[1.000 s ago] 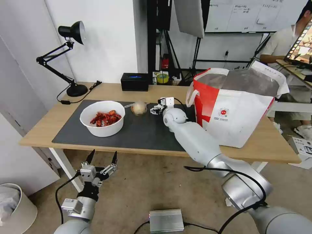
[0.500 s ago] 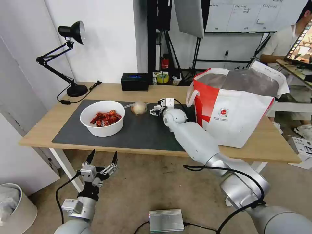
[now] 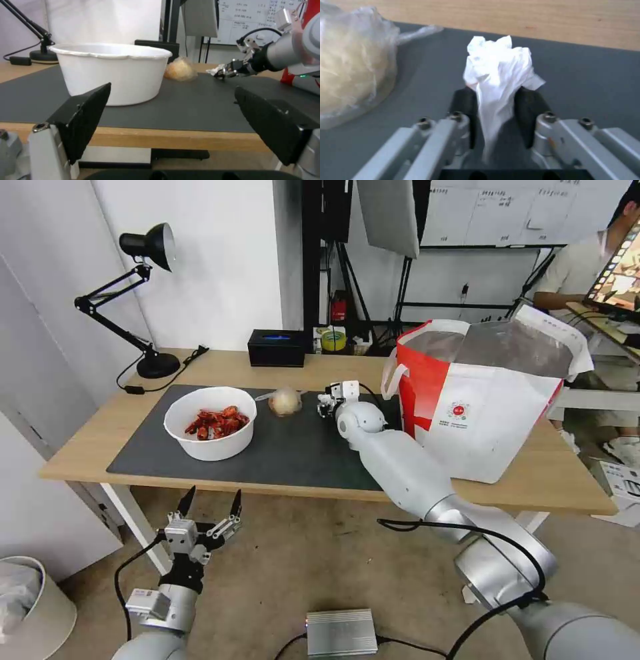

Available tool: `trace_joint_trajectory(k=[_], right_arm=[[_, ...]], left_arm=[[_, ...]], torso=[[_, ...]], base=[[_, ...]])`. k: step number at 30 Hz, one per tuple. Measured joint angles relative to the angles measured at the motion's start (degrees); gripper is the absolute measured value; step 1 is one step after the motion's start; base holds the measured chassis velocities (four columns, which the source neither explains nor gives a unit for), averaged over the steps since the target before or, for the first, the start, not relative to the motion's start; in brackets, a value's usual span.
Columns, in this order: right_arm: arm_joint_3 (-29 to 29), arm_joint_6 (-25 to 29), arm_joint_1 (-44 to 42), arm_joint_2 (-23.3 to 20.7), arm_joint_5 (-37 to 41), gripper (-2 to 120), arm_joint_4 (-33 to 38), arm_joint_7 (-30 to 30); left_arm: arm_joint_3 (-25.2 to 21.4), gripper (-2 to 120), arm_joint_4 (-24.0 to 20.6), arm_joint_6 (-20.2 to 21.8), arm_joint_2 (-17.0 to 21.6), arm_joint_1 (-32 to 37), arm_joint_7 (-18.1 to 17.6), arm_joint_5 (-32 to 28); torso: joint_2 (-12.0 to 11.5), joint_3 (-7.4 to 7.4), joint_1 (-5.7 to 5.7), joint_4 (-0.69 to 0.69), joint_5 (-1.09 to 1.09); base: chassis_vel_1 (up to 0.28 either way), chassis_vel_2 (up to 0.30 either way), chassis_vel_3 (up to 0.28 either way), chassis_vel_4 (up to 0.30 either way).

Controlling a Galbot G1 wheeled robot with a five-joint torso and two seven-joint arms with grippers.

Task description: Pick up the trash from the table and place it into the takeout bag.

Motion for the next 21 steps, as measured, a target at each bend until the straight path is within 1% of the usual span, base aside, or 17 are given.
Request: trace_joint_trajectory(k=[1, 3, 4, 5, 6, 7, 8, 9, 10, 12, 13, 14, 16, 18, 19, 20, 21], right_arm=[[0.0, 0.0, 0.0, 0.0, 0.0, 24, 0.0, 0.0], [-0.17, -0.28, -0.43, -0.86, 0.97, 15, 2.4, 0.64], [-0.42, -0.56, -0.91, -1.7, 1.74, 10, 4.89, 1.35], [-0.42, -0.56, -0.91, -1.7, 1.74, 10, 4.89, 1.35], [-0.98, -1.1, -1.62, -3.16, 2.92, 5, 8.48, 2.36], [-1.59, -1.53, -2.4, -4.75, 4.06, 1, 12.08, 3.51], [-2.16, -1.89, -3.16, -6.16, 5.01, 0, 15.26, 4.58], [-2.16, -1.89, -3.16, -6.16, 5.01, 0, 15.26, 4.58], [-2.51, -2.14, -3.72, -7.21, 5.57, 0, 17.39, 5.23], [-3.23, -3.02, -7.5, -12.71, 7.81, 0, 28.92, 8.3], [-3.23, -3.09, -9.01, -14.47, 8.25, 0, 32.78, 8.89], [-3.23, -3.09, -9.01, -14.47, 8.25, 0, 32.78, 8.89], [-2.65, -3.19, -12.83, -18.93, 8.85, 0, 40.89, 9.92], [-2.65, -3.19, -12.83, -18.93, 8.85, 0, 40.89, 9.92], [-1.23, -3.19, -16.61, -23.01, 8.93, 0, 47.71, 10.23], [-0.05, -3.18, -18.98, -25.41, 8.92, 0, 51.4, 10.26], [-0.05, -3.18, -18.98, -25.41, 8.92, 0, 51.4, 10.26]], left_arm=[[0.0, 100, 0.0, 0.0, 0.0, 0.0, 0.0, 0.0], [0.01, 100, 0.0, -0.02, 0.01, 0.0, -0.04, 0.0], [0.01, 100, 0.01, -0.09, 0.01, 0.0, -0.05, 0.01], [0.01, 100, 0.01, -0.09, 0.01, 0.0, -0.05, 0.01], [-0.01, 100, -0.02, -0.14, -0.02, 0.04, -0.06, 0.01], [-0.08, 100, -0.12, -0.16, -0.07, 0.16, -0.1, 0.02], [-0.11, 100, -0.18, -0.19, -0.09, 0.23, -0.1, 0.02], [-0.11, 100, -0.18, -0.19, -0.09, 0.23, -0.1, 0.02], [-0.15, 100, -0.26, -0.3, -0.12, 0.33, -0.1, 0.04], [-0.43, 100, -0.36, -0.81, -0.29, 0.89, -0.11, 0.16], [-0.46, 100, -0.36, -0.88, -0.31, 1.05, -0.12, 0.2], [-0.46, 100, -0.36, -0.88, -0.31, 1.05, -0.12, 0.2], [-0.44, 100, -0.37, -1.01, -0.34, 1.22, -0.15, 0.33], [-0.44, 100, -0.37, -1.01, -0.34, 1.22, -0.15, 0.33], [-0.22, 100, -0.41, -1.02, -0.34, 1.06, -0.15, 0.41], [-0.12, 100, -0.54, -1.02, -0.34, 0.97, -0.17, 0.42], [-0.12, 100, -0.54, -1.02, -0.34, 0.97, -0.17, 0.42]], torso=[[0.0, 0.0, 0.0, 0.0, 0.0], [0.0, 0.0, 0.0, 0.0, 0.0], [0.0, 0.0, 0.0, 0.0, 0.0], [0.0, 0.0, 0.0, 0.0, 0.0], [0.0, 0.0, 0.0, 0.02, 0.0], [0.0, 0.0, 0.0, 0.01, 0.0], [0.0, -0.01, 0.0, 0.0, 0.01], [0.0, -0.01, 0.0, 0.0, 0.01], [0.0, -0.01, 0.0, 0.01, 0.0], [0.0, -0.01, 0.0, -0.01, 0.01], [0.0, -0.01, -0.01, -0.02, 0.01], [0.0, -0.01, -0.01, -0.02, 0.01], [0.0, -0.01, -0.01, 0.01, 0.02], [0.0, -0.01, -0.01, 0.01, 0.02], [0.0, -0.01, -0.01, 0.0, 0.02], [0.0, -0.01, -0.01, 0.0, 0.02], [0.0, -0.01, -0.01, 0.0, 0.02]], base=[[0.0, 0.0, 0.0, 0.0], [0.0, 0.0, 0.0, 0.0], [0.0, 0.0, 0.0, 0.0], [0.0, 0.0, 0.0, 0.0], [0.0, 0.0, 0.0, 0.0], [0.0, 0.0, 0.0, 0.0], [0.0, 0.0, 0.0, 0.0], [0.0, 0.0, 0.0, 0.0], [0.0, 0.0, 0.0, 0.0], [0.0, 0.0, 0.0, 0.0], [0.0, 0.0, 0.0, 0.0], [0.0, 0.0, 0.0, 0.0], [0.0, 0.0, 0.0, 0.0], [0.0, 0.0, 0.0, 0.0], [0.0, 0.0, 0.0, 0.0], [0.0, 0.0, 0.0, 0.0], [0.0, 0.0, 0.0, 0.0]])
